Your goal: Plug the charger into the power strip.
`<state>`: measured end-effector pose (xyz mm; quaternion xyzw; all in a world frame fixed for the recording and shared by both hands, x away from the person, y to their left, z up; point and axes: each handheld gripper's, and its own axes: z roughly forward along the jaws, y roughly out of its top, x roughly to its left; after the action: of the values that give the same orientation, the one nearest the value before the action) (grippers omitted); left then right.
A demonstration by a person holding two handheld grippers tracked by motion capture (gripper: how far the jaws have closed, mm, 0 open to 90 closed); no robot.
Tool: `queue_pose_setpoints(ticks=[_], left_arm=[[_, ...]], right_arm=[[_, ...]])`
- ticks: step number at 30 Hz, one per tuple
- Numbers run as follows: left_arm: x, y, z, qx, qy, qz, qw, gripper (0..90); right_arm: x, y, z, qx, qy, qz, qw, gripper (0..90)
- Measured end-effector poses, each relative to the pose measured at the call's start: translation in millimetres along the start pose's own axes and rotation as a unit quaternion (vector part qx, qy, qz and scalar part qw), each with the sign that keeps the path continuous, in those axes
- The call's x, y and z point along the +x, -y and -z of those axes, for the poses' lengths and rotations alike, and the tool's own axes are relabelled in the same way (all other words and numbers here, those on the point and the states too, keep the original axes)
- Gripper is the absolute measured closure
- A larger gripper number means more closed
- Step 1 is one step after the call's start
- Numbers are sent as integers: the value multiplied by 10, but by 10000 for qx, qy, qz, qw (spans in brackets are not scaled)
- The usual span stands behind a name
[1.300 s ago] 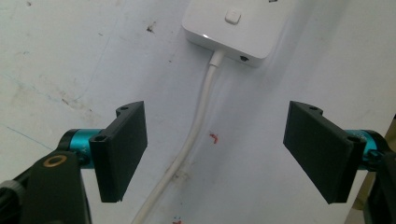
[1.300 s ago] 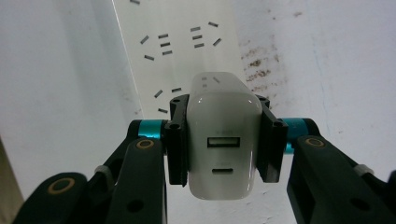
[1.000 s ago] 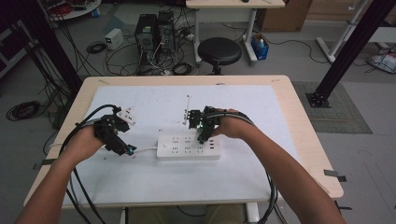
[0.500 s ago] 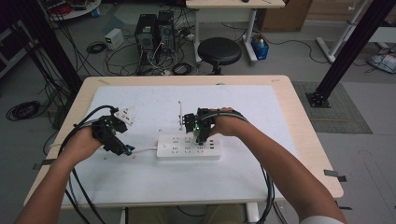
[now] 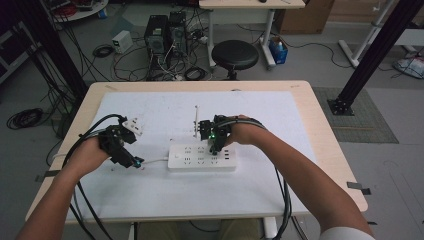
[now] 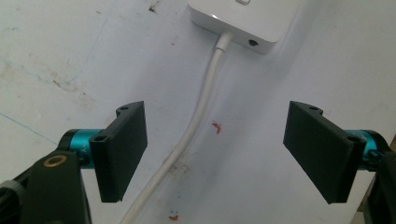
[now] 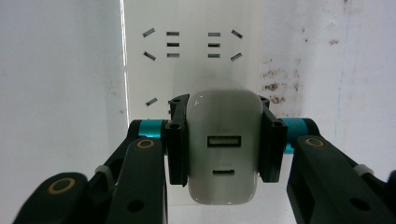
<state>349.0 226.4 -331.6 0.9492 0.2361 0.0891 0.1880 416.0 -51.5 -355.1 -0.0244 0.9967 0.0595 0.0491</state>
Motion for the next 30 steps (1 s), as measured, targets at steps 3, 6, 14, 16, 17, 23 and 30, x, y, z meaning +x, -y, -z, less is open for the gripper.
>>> queue_pose_setpoints(ticks=[3, 6, 14, 16, 17, 23, 30], left_arm=[[7, -4, 2, 44, 1, -39, 10000, 217], [13, 5, -6, 54, 15, -50, 10000, 216], [10, 54, -16, 22, 18, 13, 10000, 217], [14, 59, -24, 22, 41, 16, 10000, 217], [13, 58, -29, 27, 30, 11, 10000, 217], [14, 30, -49, 8, 50, 0, 10000, 217], [36, 33, -68, -1, 68, 10, 10000, 217]], right_arm=[[-25, 13, -6, -66, -59, -99, 9999, 622], [-33, 16, -9, -89, -87, -193, 9997, 623], [-4, 8, -96, 55, -31, -137, 9999, 624], [-2, -10, -99, 116, -21, -114, 9999, 624], [-11, -18, -101, 137, -42, -126, 9998, 624], [-27, -88, -109, 458, -92, -125, 9988, 624], [-33, -146, -124, 715, -94, -108, 9973, 624]])
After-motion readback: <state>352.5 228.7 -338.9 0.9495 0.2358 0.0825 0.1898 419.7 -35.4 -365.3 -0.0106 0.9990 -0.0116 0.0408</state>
